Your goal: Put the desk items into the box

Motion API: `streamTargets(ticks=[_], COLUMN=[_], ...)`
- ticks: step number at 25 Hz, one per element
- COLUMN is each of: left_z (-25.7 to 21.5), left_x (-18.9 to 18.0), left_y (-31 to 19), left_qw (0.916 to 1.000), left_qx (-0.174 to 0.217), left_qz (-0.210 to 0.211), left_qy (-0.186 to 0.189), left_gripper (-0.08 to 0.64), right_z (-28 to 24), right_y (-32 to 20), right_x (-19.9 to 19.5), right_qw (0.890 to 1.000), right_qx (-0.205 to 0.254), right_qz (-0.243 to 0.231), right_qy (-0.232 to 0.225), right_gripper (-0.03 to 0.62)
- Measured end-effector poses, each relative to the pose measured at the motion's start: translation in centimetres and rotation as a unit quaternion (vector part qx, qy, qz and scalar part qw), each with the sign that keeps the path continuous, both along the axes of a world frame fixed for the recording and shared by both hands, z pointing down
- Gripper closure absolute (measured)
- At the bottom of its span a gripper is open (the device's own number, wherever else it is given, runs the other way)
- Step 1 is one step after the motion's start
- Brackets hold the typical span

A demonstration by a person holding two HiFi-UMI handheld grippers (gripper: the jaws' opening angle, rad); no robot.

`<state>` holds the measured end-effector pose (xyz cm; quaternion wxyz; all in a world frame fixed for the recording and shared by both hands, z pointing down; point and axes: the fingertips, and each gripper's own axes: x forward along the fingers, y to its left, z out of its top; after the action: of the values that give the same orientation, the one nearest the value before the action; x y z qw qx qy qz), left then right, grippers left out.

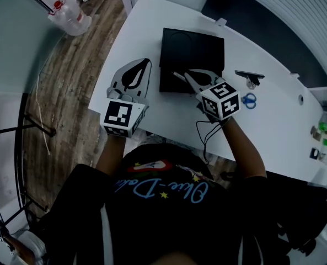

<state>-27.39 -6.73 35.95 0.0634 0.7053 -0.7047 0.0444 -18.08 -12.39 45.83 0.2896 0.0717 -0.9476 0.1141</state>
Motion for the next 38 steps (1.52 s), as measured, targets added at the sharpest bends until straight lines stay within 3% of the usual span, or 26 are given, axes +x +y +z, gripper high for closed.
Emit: streamTargets(ticks=[14,25,38], left_z=[-0.9,-1.3,-1.9], left_x=[1.5,3.9,5.5], left_y=[0.1,-0.5,-0.7], left_qw=[0.9987,0.9937,0.9869], left_qx=[0.01,0.017,0.029], left_qz=[0.049,0.106,0.156], left_qy=[-0.01,-0.032,-0.029], left_gripper=[0.554,0.554,0.554], right_z=[-4.9,-8.1,-9.3], right_y=[-0.2,-1.4,-1.0], right_x=[1.9,5.9,8.7], right_qw=[0.991,0.968,0.952], right_qx=[0.019,0.043,0.059], right_qz=[0.09,0.192,0.254], right_qy=[-0.095,-0.155,-0.162], right_gripper=[0.583,0.583,0.583])
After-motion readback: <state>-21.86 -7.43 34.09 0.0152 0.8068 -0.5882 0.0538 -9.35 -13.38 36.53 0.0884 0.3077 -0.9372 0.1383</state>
